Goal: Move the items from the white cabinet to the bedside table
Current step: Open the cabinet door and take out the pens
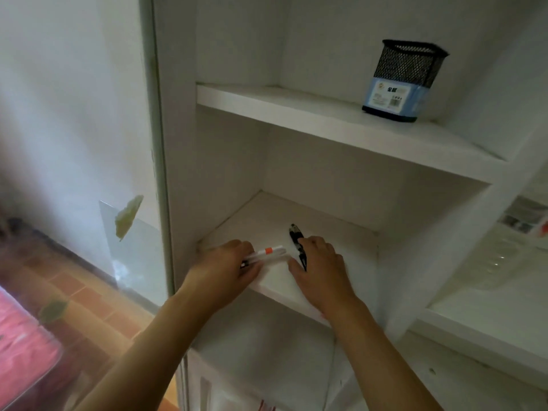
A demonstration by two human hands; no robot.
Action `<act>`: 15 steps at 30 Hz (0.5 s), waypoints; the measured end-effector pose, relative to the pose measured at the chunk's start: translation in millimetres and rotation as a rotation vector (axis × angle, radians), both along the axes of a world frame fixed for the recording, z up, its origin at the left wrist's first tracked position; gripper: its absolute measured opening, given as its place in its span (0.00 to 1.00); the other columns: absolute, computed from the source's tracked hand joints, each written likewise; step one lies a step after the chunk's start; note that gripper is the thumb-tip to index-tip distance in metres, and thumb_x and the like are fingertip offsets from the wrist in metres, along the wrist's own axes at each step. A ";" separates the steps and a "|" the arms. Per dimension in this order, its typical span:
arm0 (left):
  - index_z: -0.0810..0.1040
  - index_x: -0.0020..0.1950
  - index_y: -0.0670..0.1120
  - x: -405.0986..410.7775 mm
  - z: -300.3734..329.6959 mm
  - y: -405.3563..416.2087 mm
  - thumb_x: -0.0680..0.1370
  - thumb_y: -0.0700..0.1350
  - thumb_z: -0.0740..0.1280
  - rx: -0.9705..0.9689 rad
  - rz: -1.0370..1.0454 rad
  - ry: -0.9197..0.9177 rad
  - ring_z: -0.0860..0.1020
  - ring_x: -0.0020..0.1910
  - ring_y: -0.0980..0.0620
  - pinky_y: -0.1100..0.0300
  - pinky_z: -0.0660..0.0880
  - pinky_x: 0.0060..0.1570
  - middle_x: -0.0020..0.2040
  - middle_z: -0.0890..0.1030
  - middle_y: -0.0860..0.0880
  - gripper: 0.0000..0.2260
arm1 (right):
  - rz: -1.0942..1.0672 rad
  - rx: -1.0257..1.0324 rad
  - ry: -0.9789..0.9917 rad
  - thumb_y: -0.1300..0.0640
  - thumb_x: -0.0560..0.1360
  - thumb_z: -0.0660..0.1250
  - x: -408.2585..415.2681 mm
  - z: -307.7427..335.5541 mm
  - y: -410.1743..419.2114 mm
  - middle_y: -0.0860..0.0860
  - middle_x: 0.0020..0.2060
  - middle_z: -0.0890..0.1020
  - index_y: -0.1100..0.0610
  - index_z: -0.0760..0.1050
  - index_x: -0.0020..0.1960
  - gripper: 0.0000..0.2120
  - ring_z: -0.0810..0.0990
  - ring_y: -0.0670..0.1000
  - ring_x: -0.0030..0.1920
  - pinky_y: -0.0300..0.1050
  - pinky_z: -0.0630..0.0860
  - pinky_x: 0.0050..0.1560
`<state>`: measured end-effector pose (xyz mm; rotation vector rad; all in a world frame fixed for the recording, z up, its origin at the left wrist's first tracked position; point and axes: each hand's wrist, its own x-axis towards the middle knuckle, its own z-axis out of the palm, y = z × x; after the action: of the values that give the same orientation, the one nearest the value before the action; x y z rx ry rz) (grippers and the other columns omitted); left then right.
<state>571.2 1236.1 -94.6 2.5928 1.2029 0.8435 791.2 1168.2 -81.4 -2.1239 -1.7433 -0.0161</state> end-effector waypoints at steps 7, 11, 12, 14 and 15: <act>0.75 0.47 0.54 9.3 -4.6 15.9 0.79 0.63 0.63 0.071 0.058 0.012 0.79 0.39 0.49 0.54 0.75 0.35 0.43 0.78 0.55 0.13 | -0.017 0.078 0.034 0.52 0.84 0.62 0.2 -1.7 1.8 0.50 0.66 0.76 0.54 0.74 0.72 0.18 0.72 0.53 0.64 0.52 0.71 0.65; 0.75 0.47 0.56 9.5 -12.3 18.0 0.79 0.63 0.62 0.066 0.061 -0.007 0.78 0.39 0.50 0.55 0.73 0.35 0.41 0.77 0.56 0.12 | 0.014 0.142 0.105 0.60 0.83 0.64 0.3 -1.7 -2.3 0.49 0.60 0.78 0.56 0.78 0.66 0.14 0.73 0.50 0.59 0.47 0.73 0.61; 0.75 0.48 0.56 8.6 -13.5 18.5 0.78 0.64 0.62 0.066 0.057 -0.019 0.78 0.39 0.51 0.55 0.74 0.35 0.41 0.77 0.56 0.13 | 0.022 0.147 0.109 0.61 0.82 0.63 0.8 -1.3 -5.0 0.49 0.59 0.78 0.56 0.78 0.66 0.14 0.73 0.50 0.58 0.46 0.73 0.61; 0.76 0.48 0.56 7.2 -15.4 19.7 0.77 0.65 0.60 0.052 0.049 -0.038 0.77 0.38 0.52 0.55 0.74 0.36 0.40 0.76 0.56 0.14 | 0.040 0.146 0.112 0.62 0.81 0.64 2.6 -0.3 -12.9 0.47 0.58 0.78 0.55 0.79 0.64 0.13 0.74 0.49 0.57 0.44 0.73 0.60; 0.76 0.48 0.57 6.8 -15.8 19.7 0.77 0.65 0.60 0.044 0.044 -0.046 0.77 0.38 0.53 0.55 0.74 0.36 0.40 0.76 0.56 0.14 | 0.048 0.142 0.118 0.62 0.81 0.65 3.9 0.3 -18.0 0.46 0.57 0.78 0.54 0.80 0.63 0.13 0.75 0.48 0.56 0.43 0.73 0.59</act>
<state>578.0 1255.8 -110.4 2.5746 1.2474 0.9430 795.2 1150.1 -81.1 -1.9414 -1.6729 -0.0011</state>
